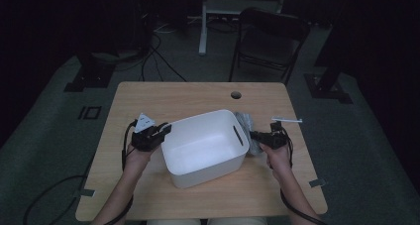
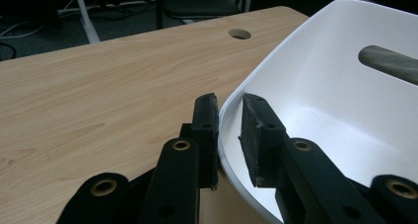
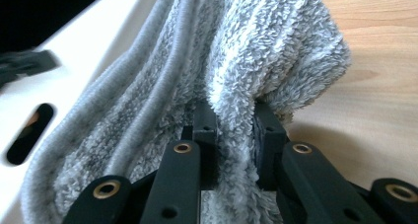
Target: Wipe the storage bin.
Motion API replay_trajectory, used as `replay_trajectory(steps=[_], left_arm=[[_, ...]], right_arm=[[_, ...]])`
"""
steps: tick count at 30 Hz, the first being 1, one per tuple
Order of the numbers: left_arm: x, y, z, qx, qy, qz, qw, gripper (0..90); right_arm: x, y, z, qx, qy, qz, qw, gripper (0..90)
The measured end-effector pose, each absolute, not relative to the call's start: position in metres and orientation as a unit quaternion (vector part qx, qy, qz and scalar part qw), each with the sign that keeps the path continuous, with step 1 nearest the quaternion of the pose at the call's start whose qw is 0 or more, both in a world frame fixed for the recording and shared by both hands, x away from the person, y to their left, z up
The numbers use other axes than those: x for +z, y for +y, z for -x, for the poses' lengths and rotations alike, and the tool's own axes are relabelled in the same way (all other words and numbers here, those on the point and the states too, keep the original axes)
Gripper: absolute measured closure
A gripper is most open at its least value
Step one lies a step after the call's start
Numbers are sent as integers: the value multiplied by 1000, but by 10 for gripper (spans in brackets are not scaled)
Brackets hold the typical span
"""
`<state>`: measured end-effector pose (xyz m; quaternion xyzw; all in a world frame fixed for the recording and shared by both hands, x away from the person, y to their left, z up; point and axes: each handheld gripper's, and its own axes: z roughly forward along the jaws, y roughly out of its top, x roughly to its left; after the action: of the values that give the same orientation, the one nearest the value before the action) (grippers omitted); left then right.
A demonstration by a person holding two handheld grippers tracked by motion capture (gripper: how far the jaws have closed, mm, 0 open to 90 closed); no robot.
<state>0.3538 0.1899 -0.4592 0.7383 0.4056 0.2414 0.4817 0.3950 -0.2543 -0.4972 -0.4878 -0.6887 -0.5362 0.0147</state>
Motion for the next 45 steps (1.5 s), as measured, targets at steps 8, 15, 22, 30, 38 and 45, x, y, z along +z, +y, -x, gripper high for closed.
replay_trajectory(steps=[8, 15, 22, 30, 38, 45], left_arm=[[-459, 189, -353, 243, 405, -740, 479, 771], [-459, 189, -353, 242, 406, -740, 478, 771], [-458, 185, -351, 248, 419, -735, 472, 771], [-459, 185, -350, 250, 424, -730, 474, 771], [-459, 185, -349, 250, 427, -728, 475, 769], [-459, 189, -350, 230, 411, -735, 488, 769]], right_arm=[[-486, -275, -349, -572, -667, 477, 21, 766], [-478, -270, -328, -587, -667, 459, 9, 762], [-483, -247, -326, -543, -696, 469, -31, 767], [-508, -242, -335, -516, -700, 493, -23, 770], [-549, -236, -353, -471, -710, 523, 4, 773], [-538, -251, -356, -503, -689, 521, 24, 766]])
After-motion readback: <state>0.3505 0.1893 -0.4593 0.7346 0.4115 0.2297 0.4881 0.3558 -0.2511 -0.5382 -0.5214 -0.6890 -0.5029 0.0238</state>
